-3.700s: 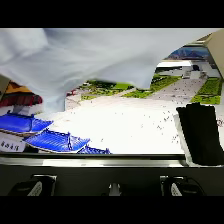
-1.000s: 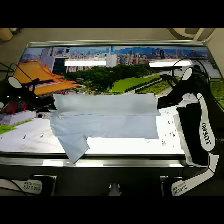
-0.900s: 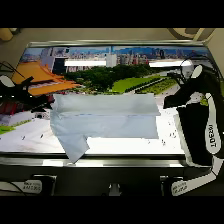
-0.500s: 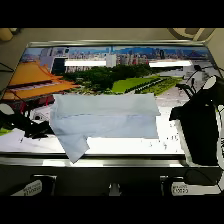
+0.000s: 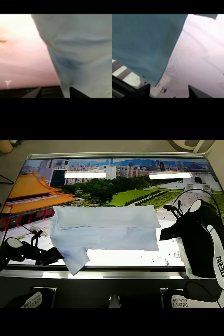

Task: Fold the shirts.

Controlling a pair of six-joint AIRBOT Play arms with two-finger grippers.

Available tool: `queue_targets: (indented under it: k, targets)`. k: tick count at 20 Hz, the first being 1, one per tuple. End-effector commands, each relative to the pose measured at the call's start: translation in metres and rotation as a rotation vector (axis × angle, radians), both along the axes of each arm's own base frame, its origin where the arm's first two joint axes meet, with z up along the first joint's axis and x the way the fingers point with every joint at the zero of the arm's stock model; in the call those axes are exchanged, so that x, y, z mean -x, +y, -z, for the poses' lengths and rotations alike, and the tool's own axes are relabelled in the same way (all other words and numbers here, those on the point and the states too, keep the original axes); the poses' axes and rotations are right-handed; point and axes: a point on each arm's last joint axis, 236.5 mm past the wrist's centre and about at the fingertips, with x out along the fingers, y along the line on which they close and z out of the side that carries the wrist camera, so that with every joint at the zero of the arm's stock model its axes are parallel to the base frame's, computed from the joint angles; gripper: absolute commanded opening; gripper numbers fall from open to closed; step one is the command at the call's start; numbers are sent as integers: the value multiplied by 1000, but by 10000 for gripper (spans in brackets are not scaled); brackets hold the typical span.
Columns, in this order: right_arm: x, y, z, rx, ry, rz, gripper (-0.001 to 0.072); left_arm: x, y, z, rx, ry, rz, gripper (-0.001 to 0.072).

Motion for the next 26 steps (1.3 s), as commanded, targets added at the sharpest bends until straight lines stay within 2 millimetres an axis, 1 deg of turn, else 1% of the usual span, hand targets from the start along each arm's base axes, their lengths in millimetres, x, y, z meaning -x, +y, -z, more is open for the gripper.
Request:
queue_targets:
  k: [1,3,4,5,7,10,13,14,15,16,17,18,19,20,21,22,23,24,26]
  targets:
    - [17,5,14,-2,44,-7,514,-15,-6,5,-13,-66,-20,437]
    - [31,12,25,-29,83,6,514,-18,-14,6,-27,-80,-3,434]
    - [36,16,29,-41,94,12,516,-19,-18,7,-32,-79,0,370]
    - [38,18,33,-50,96,20,566,-19,-20,7,-32,-79,7,252]
    - [36,23,36,-68,81,42,569,-18,-21,6,-30,-82,20,24]
    - [35,34,42,-107,73,83,568,-19,-21,5,-31,-88,21,27]
    - [33,49,45,-167,78,133,525,-20,-21,4,-31,-92,21,27]
    - [32,54,44,-189,80,145,426,-22,-20,3,-32,-96,21,27]
    - [31,58,42,-207,83,155,350,-25,-20,1,-34,-106,21,26]
    - [32,60,40,-222,90,157,343,-30,-19,-3,-36,-119,21,26]
    - [34,60,39,-221,97,152,251,-36,-18,-7,-38,-135,21,27]
    - [36,58,40,-210,102,143,73,-43,-17,-11,-41,-153,21,26]
    - [36,56,41,-204,98,134,19,-51,-16,-18,-45,-178,21,26]
    - [33,56,40,-208,70,108,19,-60,-15,-26,-48,-204,23,26]
    - [27,54,36,-206,34,78,18,-71,-14,-39,-50,-244,52,25]
    - [16,50,28,-192,-5,70,15,-84,-14,-56,-55,-296,83,25]
    - [0,46,14,-179,-64,63,15,-97,-12,-74,-62,-344,95,24]
    - [-18,43,-3,-171,-129,58,15,-112,-10,-94,-70,-396,99,25]
    - [-51,41,-37,-160,-229,42,15,-140,-6,-129,-88,-492,82,24]
